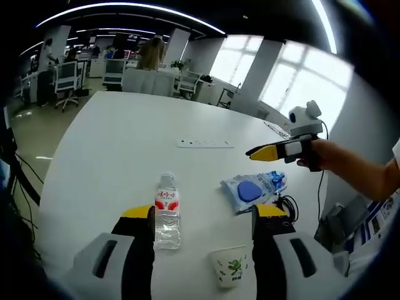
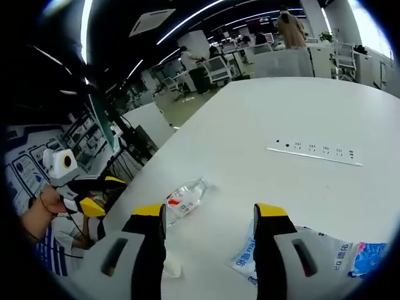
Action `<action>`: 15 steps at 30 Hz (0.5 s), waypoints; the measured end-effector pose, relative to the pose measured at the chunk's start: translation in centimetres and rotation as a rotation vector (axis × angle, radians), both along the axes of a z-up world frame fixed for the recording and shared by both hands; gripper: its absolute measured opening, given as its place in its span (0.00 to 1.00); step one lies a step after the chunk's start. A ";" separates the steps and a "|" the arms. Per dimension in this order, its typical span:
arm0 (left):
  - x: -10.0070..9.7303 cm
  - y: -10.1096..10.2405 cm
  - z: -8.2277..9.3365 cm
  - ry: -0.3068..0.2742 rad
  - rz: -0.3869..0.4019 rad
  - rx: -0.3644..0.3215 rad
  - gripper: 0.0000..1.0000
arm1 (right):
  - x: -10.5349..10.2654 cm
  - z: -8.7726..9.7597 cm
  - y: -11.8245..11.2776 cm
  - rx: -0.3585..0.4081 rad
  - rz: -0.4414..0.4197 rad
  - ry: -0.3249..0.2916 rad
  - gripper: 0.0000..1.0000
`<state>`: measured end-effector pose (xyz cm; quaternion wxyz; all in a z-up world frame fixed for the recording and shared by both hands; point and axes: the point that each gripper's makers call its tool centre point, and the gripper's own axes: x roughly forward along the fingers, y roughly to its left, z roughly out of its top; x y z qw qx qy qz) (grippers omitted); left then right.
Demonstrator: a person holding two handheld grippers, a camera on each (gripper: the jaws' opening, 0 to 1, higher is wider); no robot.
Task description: Arrange the tabletop items into an orderly group along one side of the table until the central work area is clear of visible clutter.
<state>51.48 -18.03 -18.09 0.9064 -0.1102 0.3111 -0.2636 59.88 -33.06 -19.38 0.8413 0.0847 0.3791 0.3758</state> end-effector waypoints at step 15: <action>-0.2 3.9 -1.2 0.017 0.061 -0.036 0.63 | 1.3 -4.0 6.4 0.082 0.031 0.115 0.54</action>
